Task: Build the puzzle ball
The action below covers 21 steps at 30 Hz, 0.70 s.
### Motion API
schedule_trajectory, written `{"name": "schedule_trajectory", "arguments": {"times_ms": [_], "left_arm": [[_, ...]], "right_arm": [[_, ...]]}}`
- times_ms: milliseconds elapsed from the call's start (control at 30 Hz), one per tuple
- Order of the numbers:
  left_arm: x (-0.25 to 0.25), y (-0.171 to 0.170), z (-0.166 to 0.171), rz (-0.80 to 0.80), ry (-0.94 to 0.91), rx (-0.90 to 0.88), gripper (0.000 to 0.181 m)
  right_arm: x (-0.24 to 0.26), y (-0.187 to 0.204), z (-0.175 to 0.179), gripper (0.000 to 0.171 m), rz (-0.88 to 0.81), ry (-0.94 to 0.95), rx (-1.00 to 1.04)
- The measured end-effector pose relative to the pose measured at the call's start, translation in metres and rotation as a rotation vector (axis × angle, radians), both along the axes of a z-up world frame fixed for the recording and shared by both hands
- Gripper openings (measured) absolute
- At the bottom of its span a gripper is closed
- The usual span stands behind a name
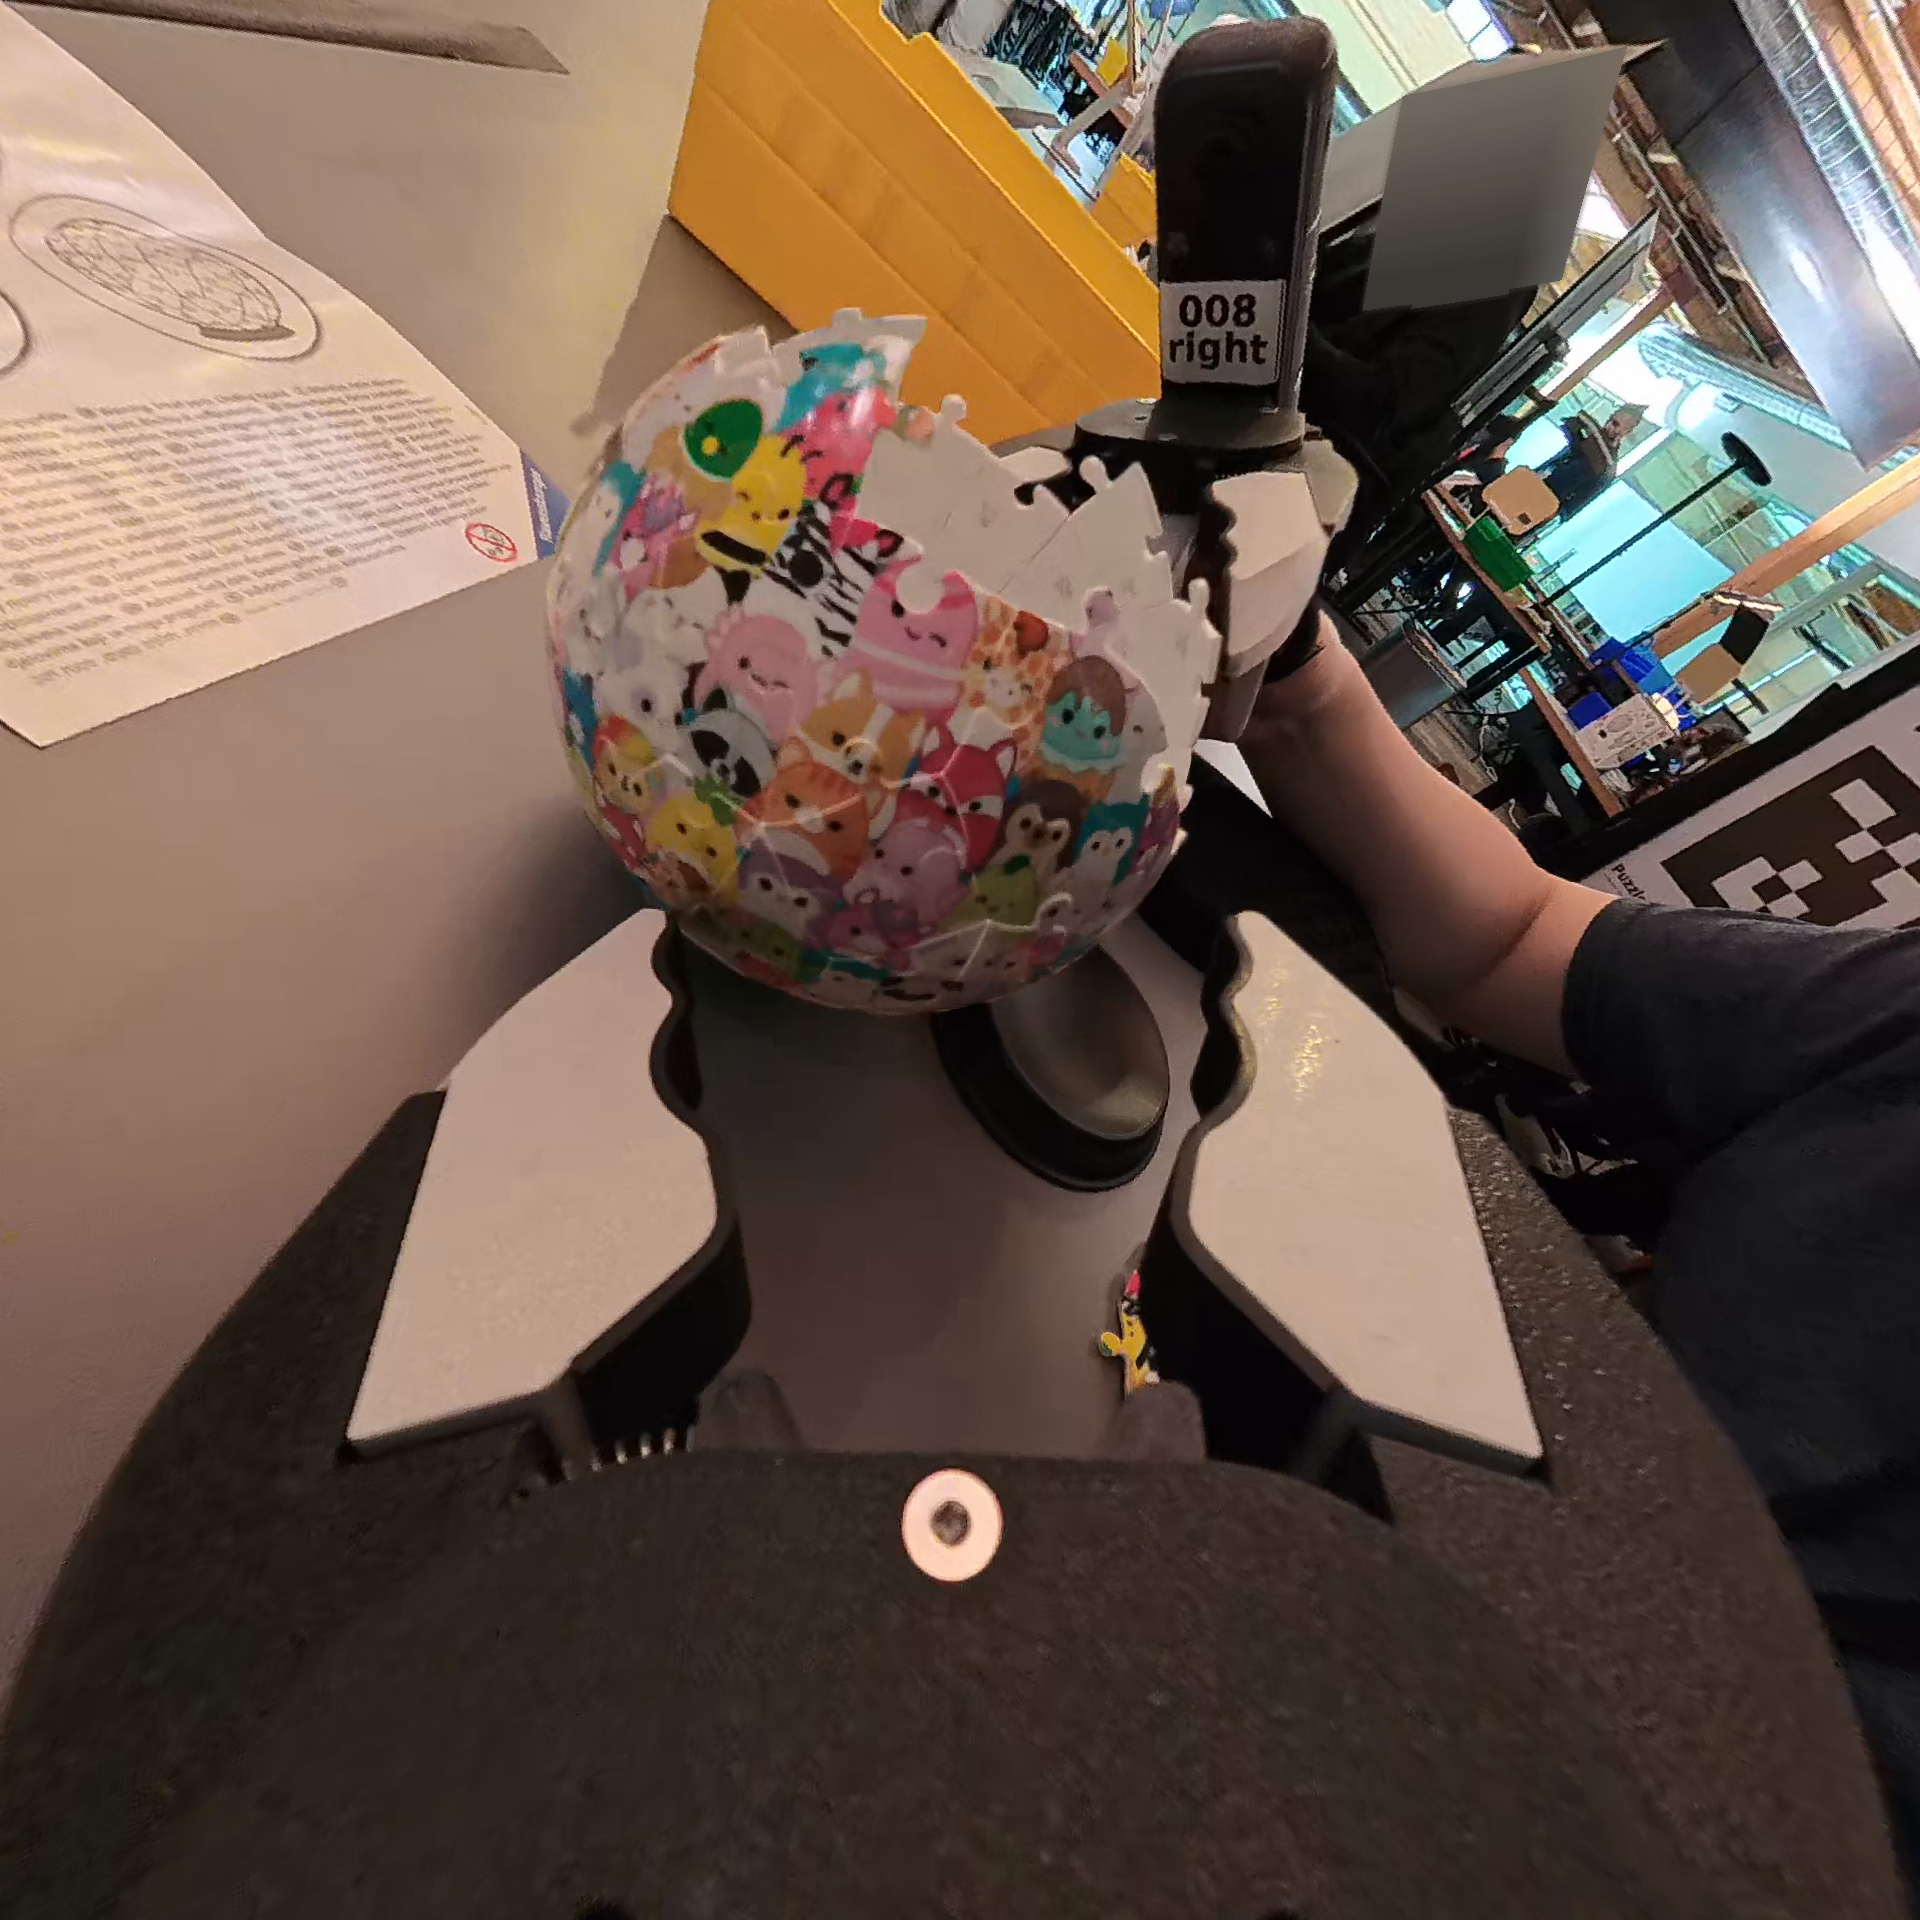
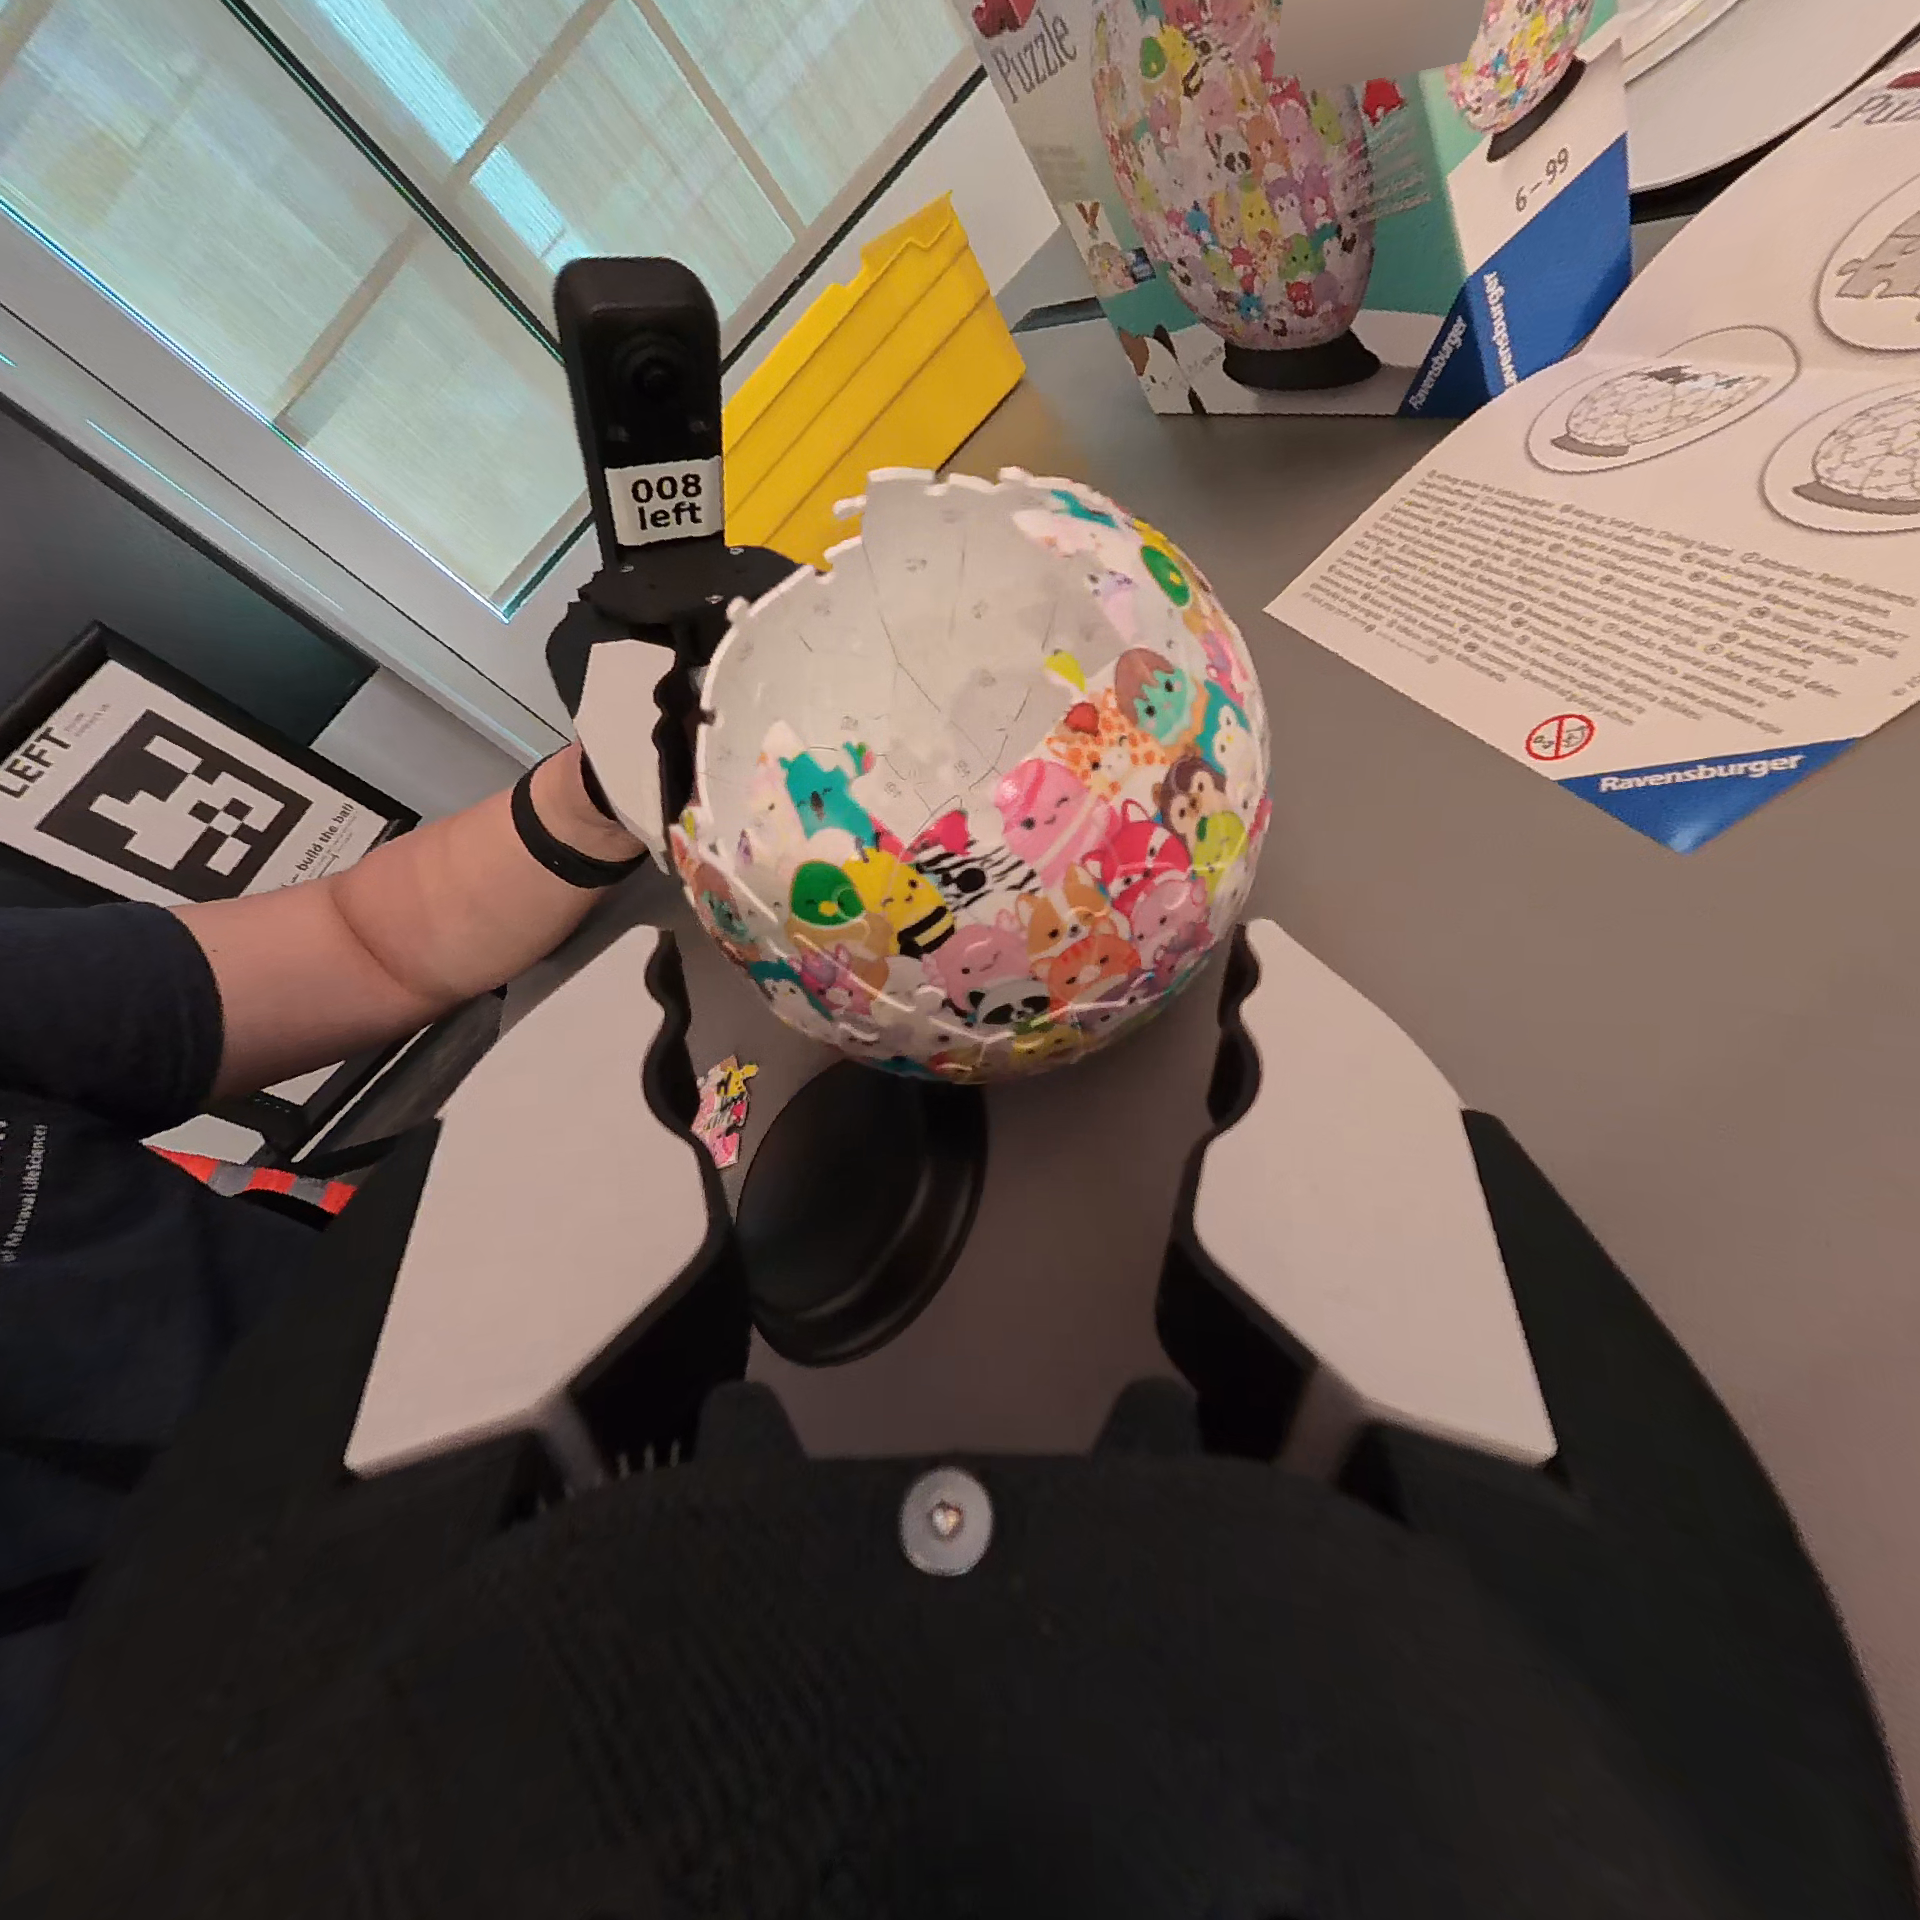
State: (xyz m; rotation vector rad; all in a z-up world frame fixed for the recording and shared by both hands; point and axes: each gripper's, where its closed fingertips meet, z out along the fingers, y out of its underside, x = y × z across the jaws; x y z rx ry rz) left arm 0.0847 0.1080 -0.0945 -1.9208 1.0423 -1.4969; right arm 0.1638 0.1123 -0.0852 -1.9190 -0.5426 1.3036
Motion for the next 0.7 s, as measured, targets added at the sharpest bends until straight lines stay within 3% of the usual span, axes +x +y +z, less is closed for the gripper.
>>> {"name": "schedule_trajectory", "arguments": {"times_ms": [700], "left_arm": [[0.006, 0.009, 0.002, -0.003, -0.025, -0.002, 0.094]], "right_arm": [[-0.001, -0.002, -0.011, 0.099, 0.015, -0.071, 0.011]]}}
